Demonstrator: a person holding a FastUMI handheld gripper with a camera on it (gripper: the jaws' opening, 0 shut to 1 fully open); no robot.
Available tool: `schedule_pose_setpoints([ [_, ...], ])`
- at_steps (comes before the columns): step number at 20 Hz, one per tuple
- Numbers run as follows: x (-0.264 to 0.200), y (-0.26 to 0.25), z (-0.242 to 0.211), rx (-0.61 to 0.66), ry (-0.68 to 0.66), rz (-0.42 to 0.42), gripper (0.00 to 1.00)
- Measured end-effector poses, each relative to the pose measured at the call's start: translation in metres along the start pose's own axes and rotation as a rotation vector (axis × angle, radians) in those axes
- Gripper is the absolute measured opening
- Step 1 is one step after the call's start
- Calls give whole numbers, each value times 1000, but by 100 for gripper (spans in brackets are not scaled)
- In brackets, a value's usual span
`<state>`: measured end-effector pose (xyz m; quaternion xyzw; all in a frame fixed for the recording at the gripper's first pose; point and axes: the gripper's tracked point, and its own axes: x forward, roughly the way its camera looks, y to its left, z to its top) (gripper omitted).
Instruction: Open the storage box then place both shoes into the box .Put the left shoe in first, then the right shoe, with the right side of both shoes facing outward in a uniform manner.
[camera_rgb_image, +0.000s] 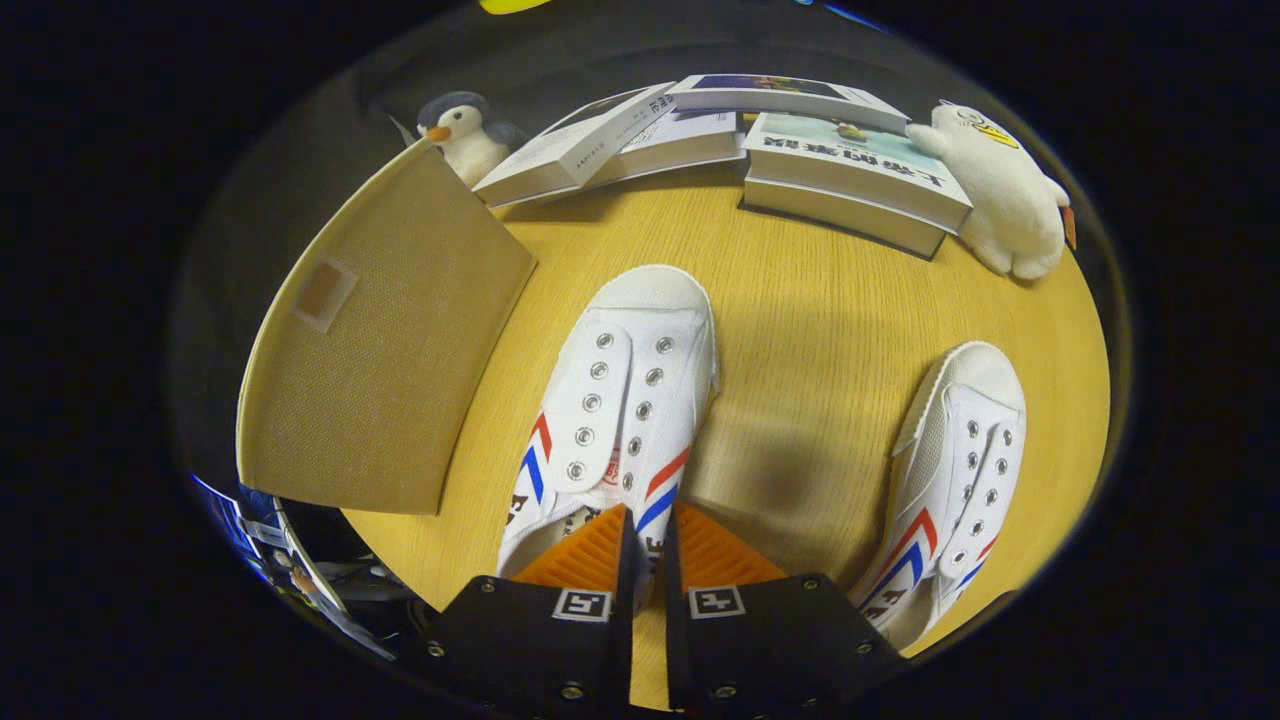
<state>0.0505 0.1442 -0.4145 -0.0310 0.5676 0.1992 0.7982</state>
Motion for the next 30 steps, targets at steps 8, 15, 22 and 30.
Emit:
schedule_pose_setpoints([
  [8,-29,14,1,80,18,72,0],
  [15,-84,40,21,87,-50,115,0],
  [22,-155,83,68,66,-167,184,0],
  [30,-183,156,117,-6,-214,296,0],
])
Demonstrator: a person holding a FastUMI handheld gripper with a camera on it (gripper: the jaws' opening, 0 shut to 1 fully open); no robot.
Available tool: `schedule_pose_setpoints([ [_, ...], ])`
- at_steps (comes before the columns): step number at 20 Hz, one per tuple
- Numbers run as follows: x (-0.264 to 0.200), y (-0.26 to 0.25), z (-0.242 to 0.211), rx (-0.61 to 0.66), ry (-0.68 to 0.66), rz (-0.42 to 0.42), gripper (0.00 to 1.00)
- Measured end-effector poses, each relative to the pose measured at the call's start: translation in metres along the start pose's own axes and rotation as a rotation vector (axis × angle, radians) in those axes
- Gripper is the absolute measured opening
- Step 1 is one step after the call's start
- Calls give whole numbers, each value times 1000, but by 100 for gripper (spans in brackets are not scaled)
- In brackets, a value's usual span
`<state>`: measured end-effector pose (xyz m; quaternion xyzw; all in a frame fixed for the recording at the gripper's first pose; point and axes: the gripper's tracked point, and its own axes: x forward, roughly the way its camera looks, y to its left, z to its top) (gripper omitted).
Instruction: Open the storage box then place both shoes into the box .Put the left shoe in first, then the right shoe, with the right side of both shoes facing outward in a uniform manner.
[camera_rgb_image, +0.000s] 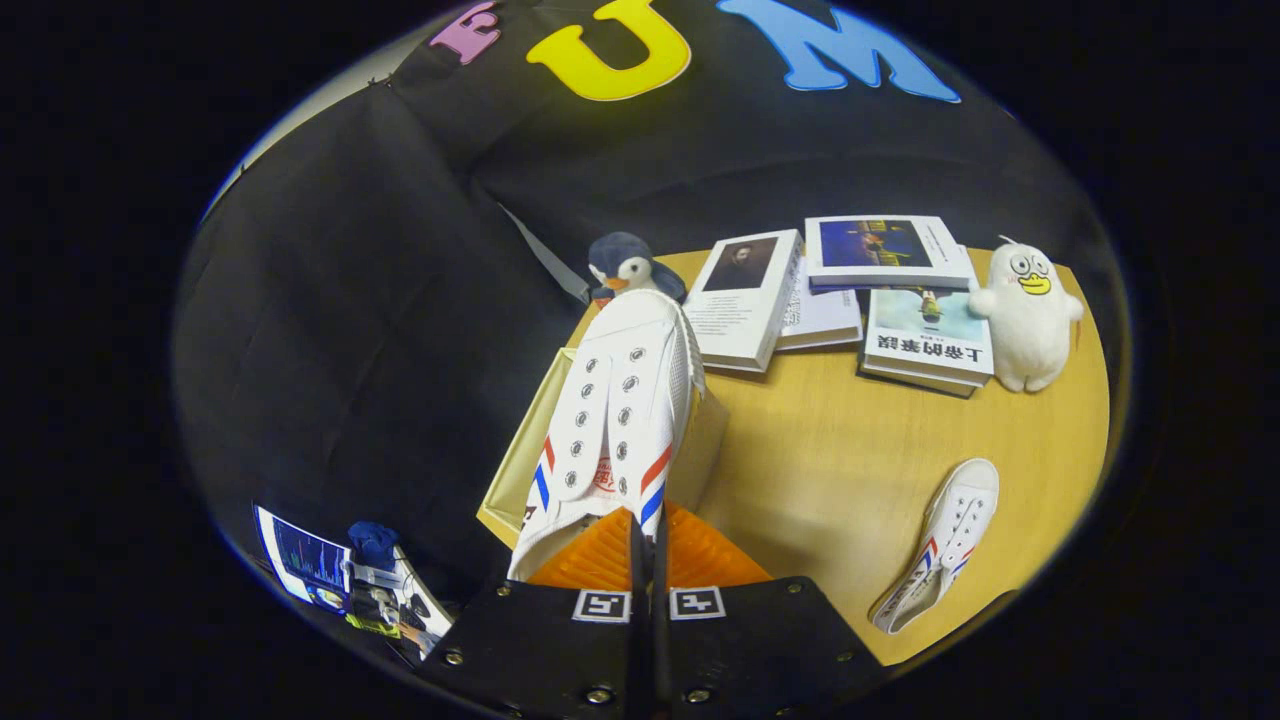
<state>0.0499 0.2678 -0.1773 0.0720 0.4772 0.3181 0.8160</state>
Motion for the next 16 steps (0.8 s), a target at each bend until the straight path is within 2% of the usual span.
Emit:
schedule_pose_setpoints([
  [7,40,48,8,-57,62,53,0],
  [16,104,62,-1,-84,165,44,0],
])
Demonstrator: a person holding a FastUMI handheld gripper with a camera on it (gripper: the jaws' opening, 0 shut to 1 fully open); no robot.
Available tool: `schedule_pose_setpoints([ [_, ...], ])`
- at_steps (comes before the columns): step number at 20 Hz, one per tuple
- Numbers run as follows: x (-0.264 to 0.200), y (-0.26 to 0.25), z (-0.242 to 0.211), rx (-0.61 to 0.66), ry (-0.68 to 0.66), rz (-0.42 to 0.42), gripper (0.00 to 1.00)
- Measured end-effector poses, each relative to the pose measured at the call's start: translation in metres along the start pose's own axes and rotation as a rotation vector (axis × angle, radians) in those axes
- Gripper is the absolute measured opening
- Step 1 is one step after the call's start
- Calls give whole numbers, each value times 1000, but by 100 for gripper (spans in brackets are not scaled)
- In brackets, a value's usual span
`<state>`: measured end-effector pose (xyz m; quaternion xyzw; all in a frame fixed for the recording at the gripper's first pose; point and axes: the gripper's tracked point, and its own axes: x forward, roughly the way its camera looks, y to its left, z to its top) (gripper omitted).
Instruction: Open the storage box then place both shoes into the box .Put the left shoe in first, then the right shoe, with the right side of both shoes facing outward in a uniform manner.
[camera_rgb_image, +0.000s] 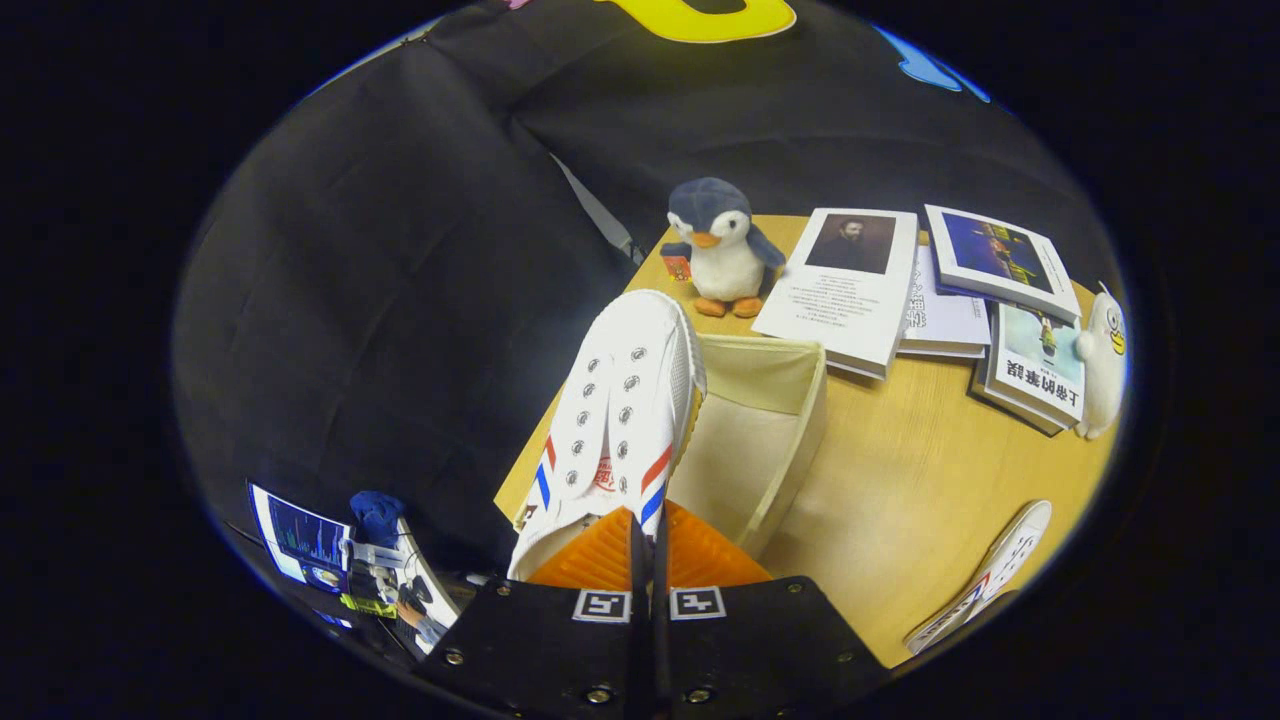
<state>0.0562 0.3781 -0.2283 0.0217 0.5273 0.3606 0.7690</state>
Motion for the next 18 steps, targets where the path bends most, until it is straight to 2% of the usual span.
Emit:
schedule_pose_setpoints([
  [10,47,-1,-12,-54,86,-58,0],
  [15,57,-9,-12,-28,92,-107,0],
  [16,58,-6,-13,-17,90,-90,0],
  [17,57,1,-11,-4,78,-56,12],
  [18,52,7,-3,-3,56,-38,33],
])
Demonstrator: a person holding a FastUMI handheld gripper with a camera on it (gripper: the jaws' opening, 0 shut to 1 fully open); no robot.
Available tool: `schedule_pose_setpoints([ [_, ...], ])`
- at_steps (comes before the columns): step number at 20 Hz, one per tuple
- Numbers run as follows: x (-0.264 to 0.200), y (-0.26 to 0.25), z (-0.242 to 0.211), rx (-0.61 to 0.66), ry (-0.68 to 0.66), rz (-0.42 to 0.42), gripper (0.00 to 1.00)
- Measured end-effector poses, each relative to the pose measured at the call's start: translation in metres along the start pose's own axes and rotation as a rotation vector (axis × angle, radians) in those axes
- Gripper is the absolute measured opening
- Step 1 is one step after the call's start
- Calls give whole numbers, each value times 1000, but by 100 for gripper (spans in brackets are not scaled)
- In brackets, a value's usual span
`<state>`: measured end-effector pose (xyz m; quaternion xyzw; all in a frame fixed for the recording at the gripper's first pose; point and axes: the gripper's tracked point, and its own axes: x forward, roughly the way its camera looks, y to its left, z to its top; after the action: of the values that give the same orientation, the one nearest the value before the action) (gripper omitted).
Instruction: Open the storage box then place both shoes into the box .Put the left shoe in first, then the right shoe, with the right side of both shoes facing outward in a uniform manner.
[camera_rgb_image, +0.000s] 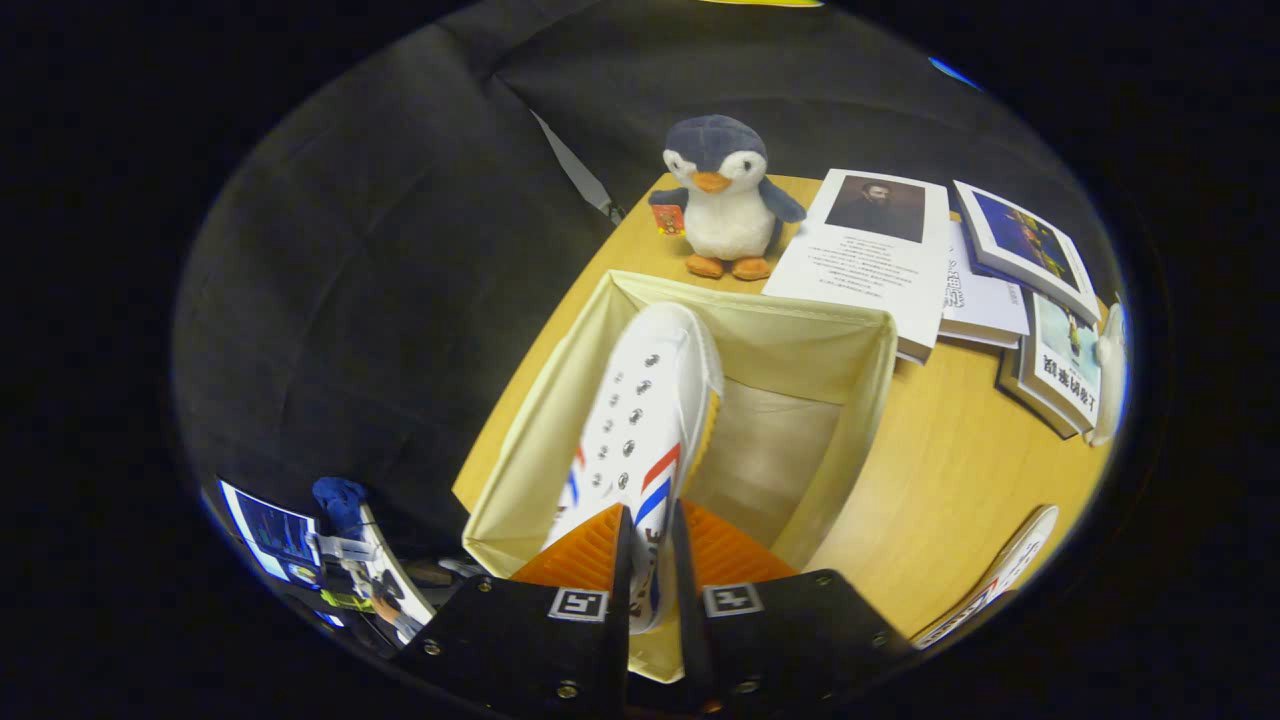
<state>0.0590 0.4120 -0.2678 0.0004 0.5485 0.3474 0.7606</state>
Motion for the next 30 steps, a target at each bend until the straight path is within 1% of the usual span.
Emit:
schedule_pose_setpoints([
  [3,-25,-1,19,-27,-81,-7,97],
  [7,-69,-1,32,-7,-152,23,96],
  [12,-122,-25,31,-3,-230,2,96],
  [16,-155,-54,14,37,-272,-25,96],
  [21,-193,-113,-19,56,-307,-126,96],
  [25,-214,-153,-48,131,-328,-159,97],
  [30,-230,-205,-90,208,-324,-240,96],
])
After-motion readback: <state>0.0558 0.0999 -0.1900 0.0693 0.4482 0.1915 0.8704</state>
